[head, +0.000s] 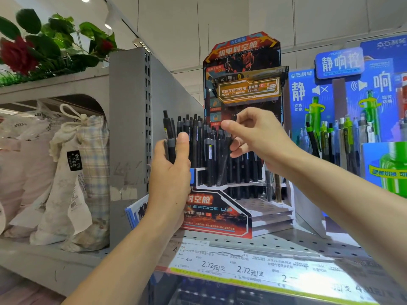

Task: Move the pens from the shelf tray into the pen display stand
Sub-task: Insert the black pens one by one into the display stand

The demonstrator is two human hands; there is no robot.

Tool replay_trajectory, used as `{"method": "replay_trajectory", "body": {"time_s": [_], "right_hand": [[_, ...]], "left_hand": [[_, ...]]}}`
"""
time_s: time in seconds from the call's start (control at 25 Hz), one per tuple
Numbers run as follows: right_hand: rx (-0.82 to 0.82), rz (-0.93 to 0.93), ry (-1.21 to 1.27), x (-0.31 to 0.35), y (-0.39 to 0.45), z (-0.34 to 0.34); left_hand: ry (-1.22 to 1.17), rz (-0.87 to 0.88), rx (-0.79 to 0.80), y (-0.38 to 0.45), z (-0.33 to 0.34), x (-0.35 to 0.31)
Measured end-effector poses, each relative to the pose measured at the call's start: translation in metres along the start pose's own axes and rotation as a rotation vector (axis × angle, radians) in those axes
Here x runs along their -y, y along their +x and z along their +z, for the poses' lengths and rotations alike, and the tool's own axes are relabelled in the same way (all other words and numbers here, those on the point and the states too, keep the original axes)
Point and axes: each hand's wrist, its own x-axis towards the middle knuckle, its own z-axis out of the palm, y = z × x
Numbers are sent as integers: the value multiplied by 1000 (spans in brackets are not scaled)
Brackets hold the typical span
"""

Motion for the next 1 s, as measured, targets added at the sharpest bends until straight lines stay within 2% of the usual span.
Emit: {"method": "replay_trajectory", "body": {"time_s": [0.32,0.44,0.56,0.68,0.84,1.0], "right_hand": [[48,-43,-186,3,3,1],[95,-77,-293,0,-1,7],[98,-58,-235,-4,-3,12],[107,-103,-234,-8,-8,15],[144,-136,-212,-11,-11,16],[150,-212,-437,-11,-11,15]], "left_hand": [[30,53,137,-4,4,-3],[40,30,89,-4,5,-1],[1,-16,24,-2,5,2],[-37,21,54,0,5,4],[29,20,110,-2,3,4],[43,-3,99,-4,2,5]]}}
